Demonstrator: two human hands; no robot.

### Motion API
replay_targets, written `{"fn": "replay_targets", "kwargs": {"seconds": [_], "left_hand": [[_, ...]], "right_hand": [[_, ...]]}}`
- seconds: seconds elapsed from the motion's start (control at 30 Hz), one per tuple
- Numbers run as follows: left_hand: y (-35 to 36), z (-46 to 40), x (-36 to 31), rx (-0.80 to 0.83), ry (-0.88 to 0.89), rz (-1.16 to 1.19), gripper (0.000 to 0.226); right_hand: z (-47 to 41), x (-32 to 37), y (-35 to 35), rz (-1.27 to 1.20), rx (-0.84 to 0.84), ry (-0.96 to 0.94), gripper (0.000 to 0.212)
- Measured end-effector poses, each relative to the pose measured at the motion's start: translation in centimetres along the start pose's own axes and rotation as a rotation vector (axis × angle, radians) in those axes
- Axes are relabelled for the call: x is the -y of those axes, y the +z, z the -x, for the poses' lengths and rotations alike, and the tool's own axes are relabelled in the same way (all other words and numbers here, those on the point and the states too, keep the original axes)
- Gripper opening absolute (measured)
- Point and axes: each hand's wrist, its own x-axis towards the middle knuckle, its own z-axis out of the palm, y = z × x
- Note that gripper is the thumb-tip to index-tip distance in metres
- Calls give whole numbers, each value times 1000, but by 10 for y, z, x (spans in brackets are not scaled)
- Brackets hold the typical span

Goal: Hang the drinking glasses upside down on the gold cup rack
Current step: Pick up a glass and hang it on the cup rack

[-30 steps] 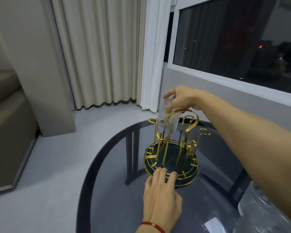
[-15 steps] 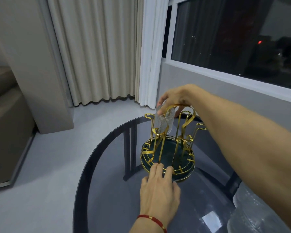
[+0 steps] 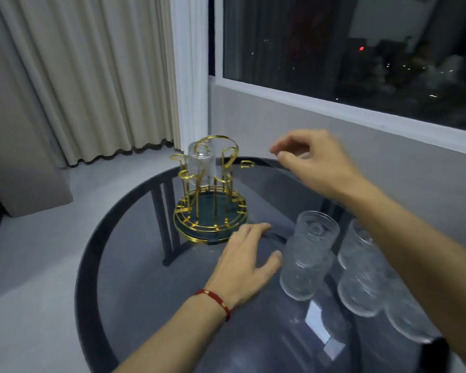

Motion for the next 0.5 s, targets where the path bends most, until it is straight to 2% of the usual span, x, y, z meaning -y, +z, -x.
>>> {"fn": "replay_targets", "kwargs": {"seconds": [0.03,0.1,0.13,0.2,0.33,0.5], "left_hand": [[6,3,-10,84,13,137,67],[19,10,-25,209,0,245,91],[28,11,-30,216,-9,243,103],[41,11,-38,125,-63,225,115],[48,6,-42,1,-183,195,107],[27,8,-39,-64,-206,192,82]], "right_hand": [[27,-6,-9,-69,-60,46,19],[78,-15,-19,-222,-144,138,22],[101,-19,-23,-262,-168,149,25],[138,-25,-27,-302,-205,152,29],[180,-36,-23,-333,-258,196,38],[191,-34,-14,-329,-171,233,39]]}}
